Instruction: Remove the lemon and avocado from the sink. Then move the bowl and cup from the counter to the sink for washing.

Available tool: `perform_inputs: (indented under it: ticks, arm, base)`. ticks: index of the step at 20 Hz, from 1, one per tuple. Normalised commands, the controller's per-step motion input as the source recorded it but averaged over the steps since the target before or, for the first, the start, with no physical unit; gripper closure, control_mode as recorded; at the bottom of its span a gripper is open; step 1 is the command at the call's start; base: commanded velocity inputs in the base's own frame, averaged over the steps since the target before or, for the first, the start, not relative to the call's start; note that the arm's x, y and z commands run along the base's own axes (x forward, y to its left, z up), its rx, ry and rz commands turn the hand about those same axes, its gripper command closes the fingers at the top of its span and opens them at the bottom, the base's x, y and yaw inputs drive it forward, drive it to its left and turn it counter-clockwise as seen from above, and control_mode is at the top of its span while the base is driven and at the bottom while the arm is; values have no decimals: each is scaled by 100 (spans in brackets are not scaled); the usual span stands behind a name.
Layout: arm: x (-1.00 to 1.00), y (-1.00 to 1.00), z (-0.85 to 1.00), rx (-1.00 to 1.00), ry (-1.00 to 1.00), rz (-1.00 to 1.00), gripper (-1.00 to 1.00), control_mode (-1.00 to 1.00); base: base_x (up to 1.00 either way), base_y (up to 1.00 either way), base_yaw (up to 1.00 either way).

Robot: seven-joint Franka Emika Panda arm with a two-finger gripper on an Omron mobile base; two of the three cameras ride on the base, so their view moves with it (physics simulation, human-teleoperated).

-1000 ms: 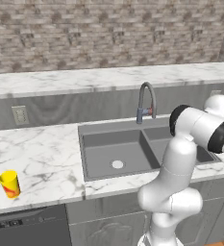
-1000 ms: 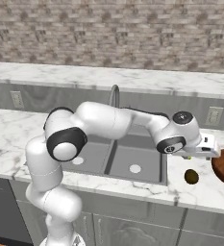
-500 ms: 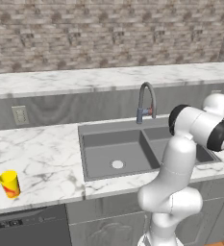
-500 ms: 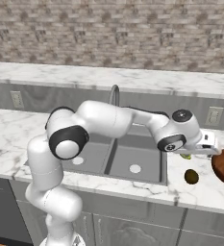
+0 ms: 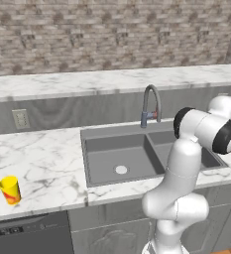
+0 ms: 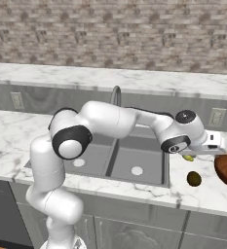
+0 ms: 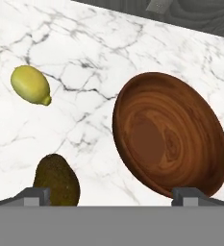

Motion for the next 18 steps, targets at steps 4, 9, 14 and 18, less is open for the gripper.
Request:
perform_inputs:
  ticks: [4, 9, 14, 18]
  arm:
    - [0, -4, 0, -1, 0, 0, -100, -100]
    - [0, 0, 0, 0, 0, 0, -100, -100]
    - [2, -2, 0, 0, 0, 0, -100, -100]
    - [4, -3, -1, 0, 0, 0, -100, -100]
  base:
    - [0, 0, 0]
    - [0, 0, 0]
    - [0, 0, 0]
    - [0, 0, 0]
